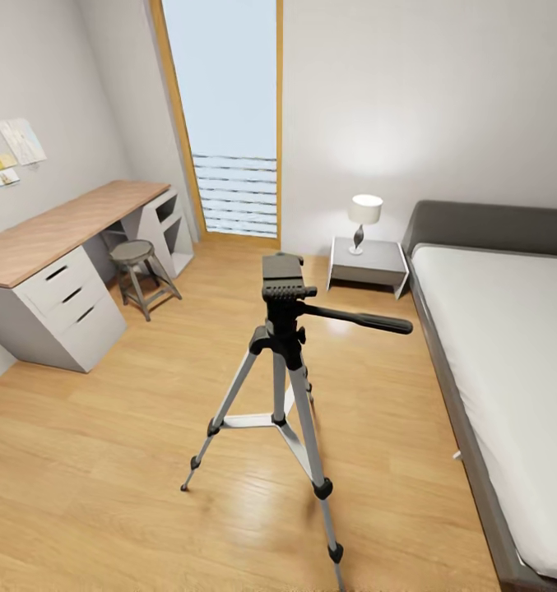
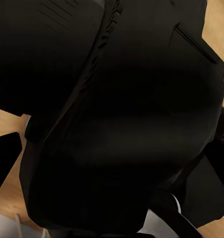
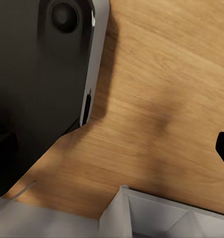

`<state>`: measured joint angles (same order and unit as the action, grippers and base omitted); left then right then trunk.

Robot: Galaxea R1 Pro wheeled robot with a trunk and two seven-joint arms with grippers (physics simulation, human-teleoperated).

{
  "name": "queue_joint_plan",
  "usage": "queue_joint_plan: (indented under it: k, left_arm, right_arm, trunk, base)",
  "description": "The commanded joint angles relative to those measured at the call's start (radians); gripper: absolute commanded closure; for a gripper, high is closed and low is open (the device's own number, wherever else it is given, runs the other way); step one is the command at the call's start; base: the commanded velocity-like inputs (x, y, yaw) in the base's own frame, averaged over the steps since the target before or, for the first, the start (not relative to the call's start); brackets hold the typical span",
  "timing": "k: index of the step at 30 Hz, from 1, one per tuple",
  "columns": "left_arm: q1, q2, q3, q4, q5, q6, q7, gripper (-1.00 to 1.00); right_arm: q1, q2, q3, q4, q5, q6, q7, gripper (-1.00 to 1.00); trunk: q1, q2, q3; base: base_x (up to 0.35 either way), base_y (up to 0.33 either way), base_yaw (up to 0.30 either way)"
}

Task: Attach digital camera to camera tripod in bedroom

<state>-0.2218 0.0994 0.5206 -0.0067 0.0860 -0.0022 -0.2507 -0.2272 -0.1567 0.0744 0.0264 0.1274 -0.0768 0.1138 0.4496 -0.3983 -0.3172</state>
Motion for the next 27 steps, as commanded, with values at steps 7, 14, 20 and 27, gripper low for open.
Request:
queue_joint_plan:
  k: [7, 14, 20, 27]
  left_arm:
    - [-0.001, 0.0, -0.004, 0.001, 0.009, -0.001, -0.004, 1.0]
    - [-0.001, 0.0, -0.004, 0.001, 0.009, -0.001, -0.004, 1.0]
    - [-0.001, 0.0, -0.004, 0.001, 0.009, -0.002, -0.004, 1.0]
    - [-0.001, -0.004, -0.003, 0.001, 0.007, -0.005, -0.004, 1.0]
  right_arm:
    - [-0.001, 0.0, 0.007, 0.003, 0.003, -0.006, 0.001, -1.0]
    - [-0.001, 0.0, 0.007, 0.003, 0.003, -0.006, 0.0, -1.0]
    - [-0.001, 0.0, 0.007, 0.003, 0.003, -0.006, 0.0, -1.0]
    - [-0.001, 0.0, 0.007, 0.003, 0.003, -0.006, 0.0, -1.0]
  trunk:
    - [0.0, -0.002, -0.013]
    - [0.0, -0.002, -0.025]
    - [0.0, -0.002, -0.034]
    - [0.0, -0.002, -0.046]
  base:
    - [0.0, 0.0, 0.0]
    - [0.0, 0.0, 0.0]
    - [0.0, 0.0, 0.0]
    - [0.0, 0.0, 0.0]
